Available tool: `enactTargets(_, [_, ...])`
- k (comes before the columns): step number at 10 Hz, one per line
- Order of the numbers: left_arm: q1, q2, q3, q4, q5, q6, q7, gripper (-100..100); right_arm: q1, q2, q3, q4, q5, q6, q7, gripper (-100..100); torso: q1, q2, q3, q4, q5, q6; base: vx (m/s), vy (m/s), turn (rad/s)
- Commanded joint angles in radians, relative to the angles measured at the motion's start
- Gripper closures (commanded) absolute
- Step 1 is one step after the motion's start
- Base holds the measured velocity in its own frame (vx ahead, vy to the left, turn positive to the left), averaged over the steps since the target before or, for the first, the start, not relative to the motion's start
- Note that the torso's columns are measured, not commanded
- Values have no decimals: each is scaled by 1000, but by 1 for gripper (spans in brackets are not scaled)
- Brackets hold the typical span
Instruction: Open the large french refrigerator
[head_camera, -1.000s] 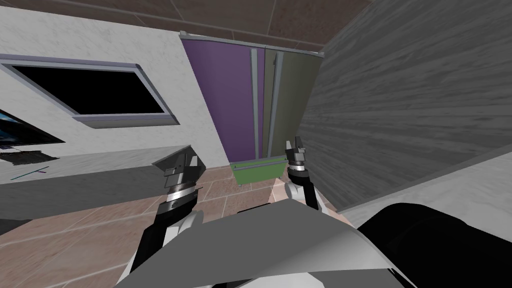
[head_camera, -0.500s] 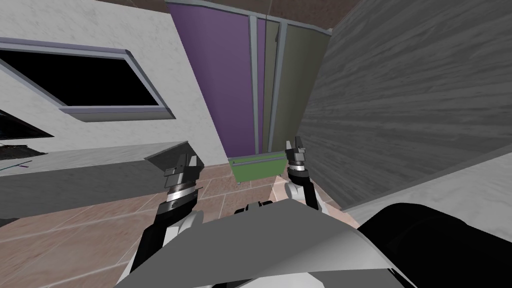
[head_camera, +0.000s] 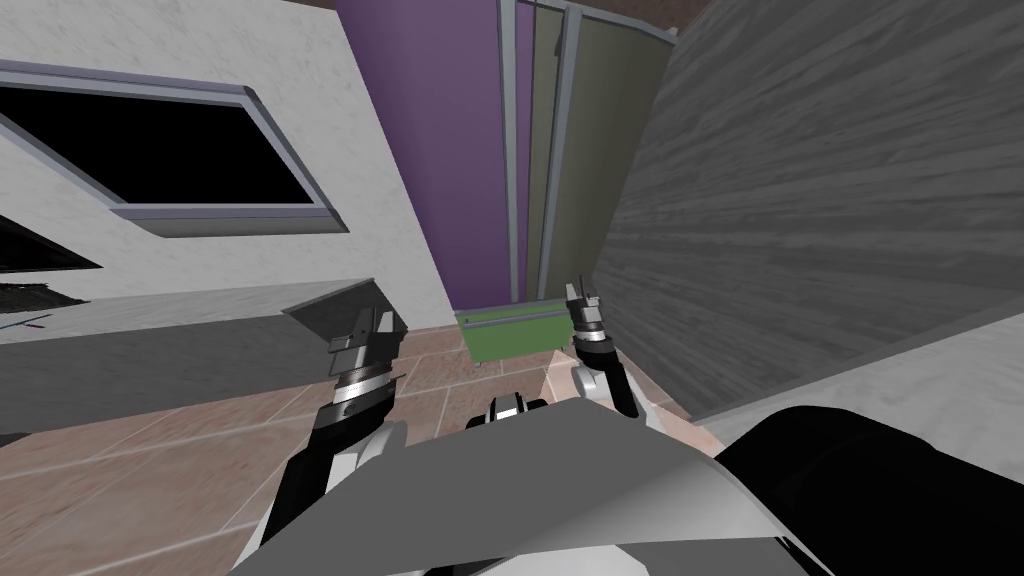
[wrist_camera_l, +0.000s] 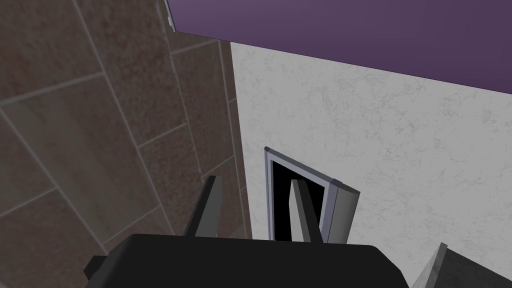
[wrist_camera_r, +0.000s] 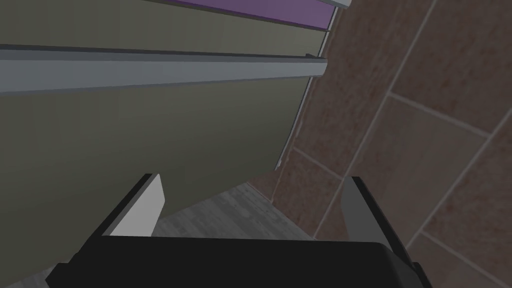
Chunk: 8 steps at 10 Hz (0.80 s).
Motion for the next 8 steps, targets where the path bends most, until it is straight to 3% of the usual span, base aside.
enactTargets(1, [0,0,0,0,0,0,0,0,-9,-53,5,21,49,29,34,-100,0,0,0,0,0,0,32,20,17])
enactTargets(8, [0,0,0,0,0,0,0,0,-43,-119,25,99,243,139,166,-100,0,0,0,0,0,0,39,25,23])
